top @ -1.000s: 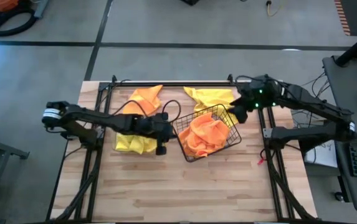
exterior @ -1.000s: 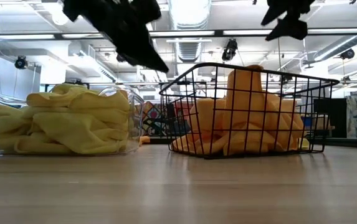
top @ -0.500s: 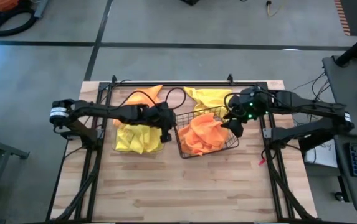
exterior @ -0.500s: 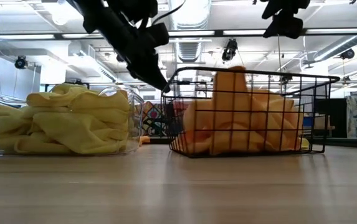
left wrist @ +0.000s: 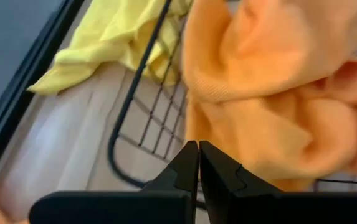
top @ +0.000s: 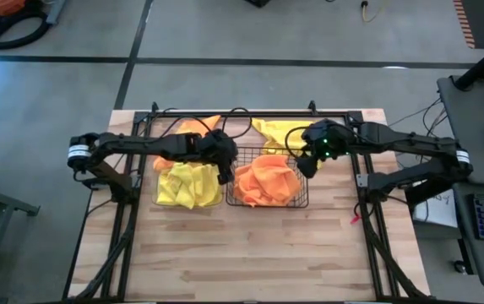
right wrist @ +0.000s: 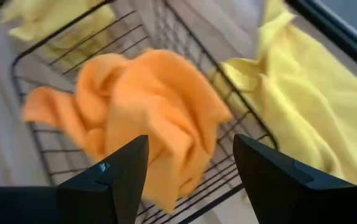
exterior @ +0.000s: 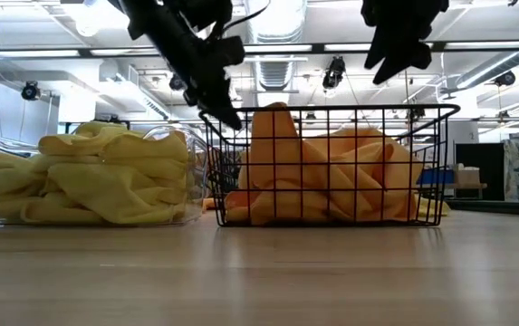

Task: Sort microfiber towel by color & place in baskets
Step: Put the yellow towel into the transparent bin

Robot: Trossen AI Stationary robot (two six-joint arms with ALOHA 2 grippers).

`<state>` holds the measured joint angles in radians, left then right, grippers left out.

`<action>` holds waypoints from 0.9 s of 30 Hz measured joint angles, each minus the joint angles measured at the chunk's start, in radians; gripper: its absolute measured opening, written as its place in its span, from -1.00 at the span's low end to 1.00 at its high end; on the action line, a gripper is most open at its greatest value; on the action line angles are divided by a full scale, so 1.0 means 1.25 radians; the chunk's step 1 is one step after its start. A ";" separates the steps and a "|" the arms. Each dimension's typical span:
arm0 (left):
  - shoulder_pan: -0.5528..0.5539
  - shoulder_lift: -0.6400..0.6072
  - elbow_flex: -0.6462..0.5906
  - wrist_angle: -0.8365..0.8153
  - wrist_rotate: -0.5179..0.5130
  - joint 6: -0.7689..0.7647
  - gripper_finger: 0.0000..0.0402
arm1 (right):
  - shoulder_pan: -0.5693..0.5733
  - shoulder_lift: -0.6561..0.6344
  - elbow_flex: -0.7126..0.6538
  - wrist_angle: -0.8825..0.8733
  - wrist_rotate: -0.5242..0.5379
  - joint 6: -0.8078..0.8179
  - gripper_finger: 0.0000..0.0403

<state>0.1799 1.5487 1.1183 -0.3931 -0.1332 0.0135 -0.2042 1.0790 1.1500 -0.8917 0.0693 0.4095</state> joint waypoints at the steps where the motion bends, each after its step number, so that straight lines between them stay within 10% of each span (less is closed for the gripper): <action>1: -0.001 0.000 0.006 0.000 0.014 -0.001 -1.00 | -0.008 0.003 0.000 -0.002 0.010 0.000 0.13; 8: -0.015 -0.014 0.046 -0.014 0.045 -0.002 -1.00 | -0.088 0.053 -0.008 -0.055 0.157 -0.005 0.13; 27: -0.122 -0.299 0.009 -0.013 0.045 -0.021 -1.00 | -0.442 0.266 -0.044 0.013 0.090 -0.079 0.29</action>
<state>0.0277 1.1753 1.1299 -0.4088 -0.0765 -0.0125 -0.7564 1.4112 1.0947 -0.8760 0.1819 0.3103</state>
